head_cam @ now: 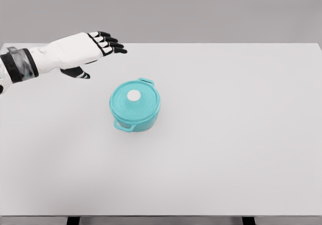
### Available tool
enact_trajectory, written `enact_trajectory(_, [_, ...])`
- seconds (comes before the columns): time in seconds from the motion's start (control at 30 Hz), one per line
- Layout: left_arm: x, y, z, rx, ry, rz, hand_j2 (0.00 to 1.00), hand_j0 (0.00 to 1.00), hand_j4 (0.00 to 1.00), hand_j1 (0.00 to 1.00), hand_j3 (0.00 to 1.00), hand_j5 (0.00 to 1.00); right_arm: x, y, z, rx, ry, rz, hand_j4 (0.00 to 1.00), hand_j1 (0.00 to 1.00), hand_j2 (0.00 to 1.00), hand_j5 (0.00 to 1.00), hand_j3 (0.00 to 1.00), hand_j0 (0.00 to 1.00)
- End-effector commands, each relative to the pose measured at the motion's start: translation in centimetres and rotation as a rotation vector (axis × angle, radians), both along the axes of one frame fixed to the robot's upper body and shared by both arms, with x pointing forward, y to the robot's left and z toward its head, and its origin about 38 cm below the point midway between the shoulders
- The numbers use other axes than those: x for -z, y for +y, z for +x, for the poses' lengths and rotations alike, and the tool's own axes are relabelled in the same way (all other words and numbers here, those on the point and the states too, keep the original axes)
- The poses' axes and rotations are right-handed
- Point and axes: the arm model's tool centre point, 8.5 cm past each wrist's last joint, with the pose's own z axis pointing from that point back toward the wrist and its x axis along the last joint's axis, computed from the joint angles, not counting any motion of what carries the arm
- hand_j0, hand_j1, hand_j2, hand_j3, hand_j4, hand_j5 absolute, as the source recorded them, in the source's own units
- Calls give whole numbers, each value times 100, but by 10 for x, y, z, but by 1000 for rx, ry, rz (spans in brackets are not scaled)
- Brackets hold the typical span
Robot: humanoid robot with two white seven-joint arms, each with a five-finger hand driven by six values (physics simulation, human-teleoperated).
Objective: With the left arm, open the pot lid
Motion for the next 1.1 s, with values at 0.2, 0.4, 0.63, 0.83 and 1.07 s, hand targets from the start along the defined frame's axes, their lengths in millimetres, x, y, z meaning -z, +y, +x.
enact_trajectory(0.2, [36, -41, -2, 89, 88, 21, 100, 100, 100, 100, 100, 100, 0, 0, 0, 1, 0, 0, 100, 100, 100, 100, 100, 100])
enact_trajectory(0.4, [32, -54, -9, 133, 83, 12, 100, 100, 100, 100, 100, 100, 0, 0, 0, 0, 0, 0, 100, 100, 100, 100, 100, 100])
enact_trajectory(0.63, [39, -57, -12, 147, 97, 31, 100, 100, 100, 100, 100, 100, 0, 0, 0, 2, -2, -1, 100, 100, 100, 100, 100, 100])
enact_trajectory(0.83, [44, -58, -14, 154, 108, 44, 100, 100, 100, 100, 100, 100, 0, 0, 0, 1, -1, 0, 100, 100, 100, 100, 100, 100])
enact_trajectory(1.07, [35, -60, -11, 157, 91, 42, 100, 100, 100, 100, 100, 100, 0, 0, 0, 1, -1, 0, 100, 100, 100, 100, 100, 100])
